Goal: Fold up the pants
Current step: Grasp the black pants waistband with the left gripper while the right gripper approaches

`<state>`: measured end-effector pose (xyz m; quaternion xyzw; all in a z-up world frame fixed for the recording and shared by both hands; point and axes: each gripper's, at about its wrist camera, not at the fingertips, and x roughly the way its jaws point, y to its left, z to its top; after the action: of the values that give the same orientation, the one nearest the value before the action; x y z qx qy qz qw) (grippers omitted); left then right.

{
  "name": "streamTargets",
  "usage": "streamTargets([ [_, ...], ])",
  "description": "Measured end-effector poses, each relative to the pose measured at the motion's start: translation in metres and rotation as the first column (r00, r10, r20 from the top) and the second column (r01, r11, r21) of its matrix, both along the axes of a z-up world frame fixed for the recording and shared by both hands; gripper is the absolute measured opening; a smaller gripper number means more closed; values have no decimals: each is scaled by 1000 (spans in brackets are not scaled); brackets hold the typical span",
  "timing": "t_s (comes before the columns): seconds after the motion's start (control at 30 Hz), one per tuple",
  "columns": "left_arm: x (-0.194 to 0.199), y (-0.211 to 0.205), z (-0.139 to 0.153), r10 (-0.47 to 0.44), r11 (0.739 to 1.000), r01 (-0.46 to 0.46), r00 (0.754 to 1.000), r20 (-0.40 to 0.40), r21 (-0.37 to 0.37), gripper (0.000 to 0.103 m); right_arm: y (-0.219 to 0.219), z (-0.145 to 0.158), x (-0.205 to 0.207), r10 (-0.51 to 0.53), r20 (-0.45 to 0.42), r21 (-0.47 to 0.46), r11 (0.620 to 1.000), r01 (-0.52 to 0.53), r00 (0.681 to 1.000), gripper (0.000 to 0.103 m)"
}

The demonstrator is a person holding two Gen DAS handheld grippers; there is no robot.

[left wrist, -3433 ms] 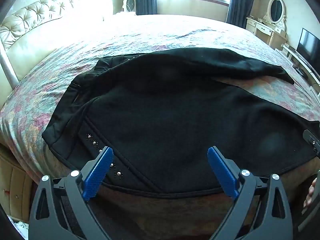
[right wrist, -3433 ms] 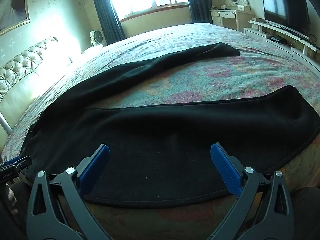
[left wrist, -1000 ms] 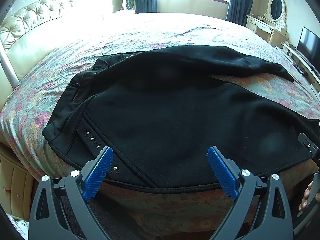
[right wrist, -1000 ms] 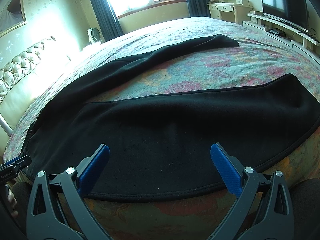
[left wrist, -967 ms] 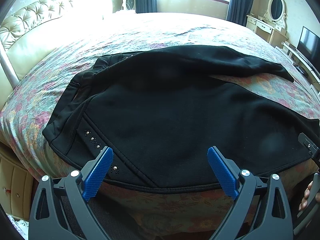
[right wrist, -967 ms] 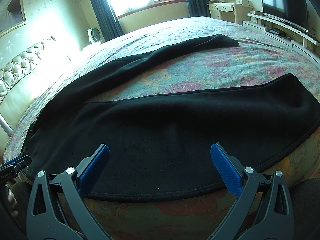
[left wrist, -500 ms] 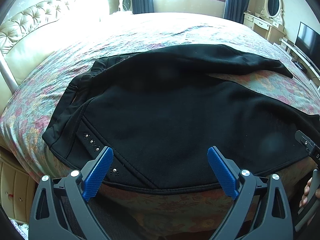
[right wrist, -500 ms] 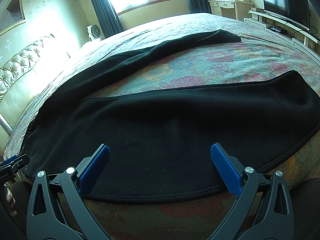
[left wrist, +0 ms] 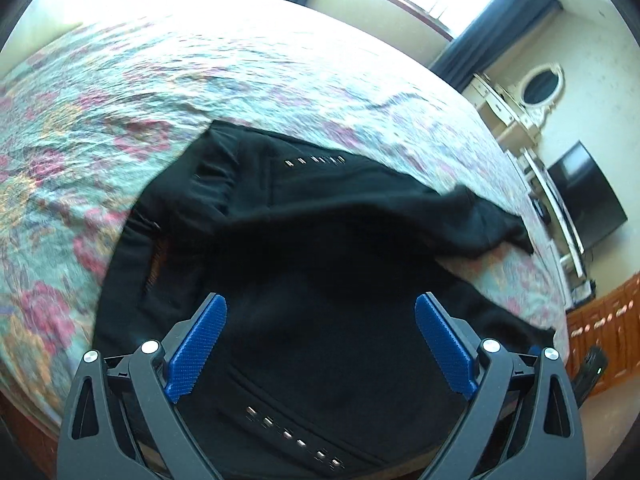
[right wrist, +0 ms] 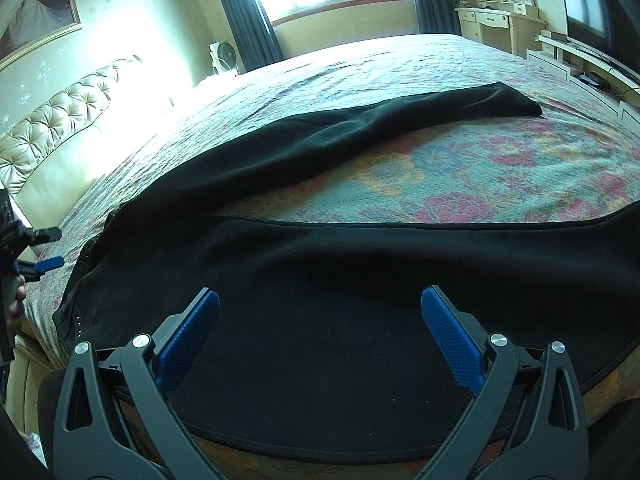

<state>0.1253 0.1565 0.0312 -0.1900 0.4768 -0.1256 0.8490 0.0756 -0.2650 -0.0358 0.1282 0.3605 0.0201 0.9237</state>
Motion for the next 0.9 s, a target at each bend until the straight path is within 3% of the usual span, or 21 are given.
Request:
streamTargets([
  [0.17, 87, 74, -27, 9, 987, -19, 998, -65, -161, 94, 26, 0, 17, 67, -17, 18, 998, -66, 998, 101],
  [0.27, 128, 95, -50, 29, 987, -46, 993, -114, -155, 94, 39, 0, 23, 94, -27, 14, 995, -94, 995, 101],
  [0.4, 158, 101, -76, 19, 982, -47, 988, -154, -183, 94, 45, -2, 31, 108, -44, 16, 994, -107, 993, 101],
  [0.47, 163, 95, -77, -15, 981, -11, 991, -134, -193, 94, 45, -3, 35, 107, -47, 22, 994, -106, 993, 101],
  [0.6, 169, 80, -74, -127, 935, 83, 986, -104, -346, 94, 47, -7, 45, 125, -60, 46, 991, -123, 990, 101],
  [0.73, 176, 62, -76, -149, 946, 115, 985, -91, -304, 94, 49, -7, 59, 155, -69, 76, 986, -150, 985, 101],
  [0.8, 179, 67, -81, -122, 941, 85, 988, -94, -327, 94, 51, -2, 67, 175, -57, 77, 982, -170, 983, 101],
  [0.9, 184, 69, -84, -100, 955, 66, 990, -103, -288, 76, 51, 11, 88, 237, -34, 83, 969, -234, 971, 101],
])
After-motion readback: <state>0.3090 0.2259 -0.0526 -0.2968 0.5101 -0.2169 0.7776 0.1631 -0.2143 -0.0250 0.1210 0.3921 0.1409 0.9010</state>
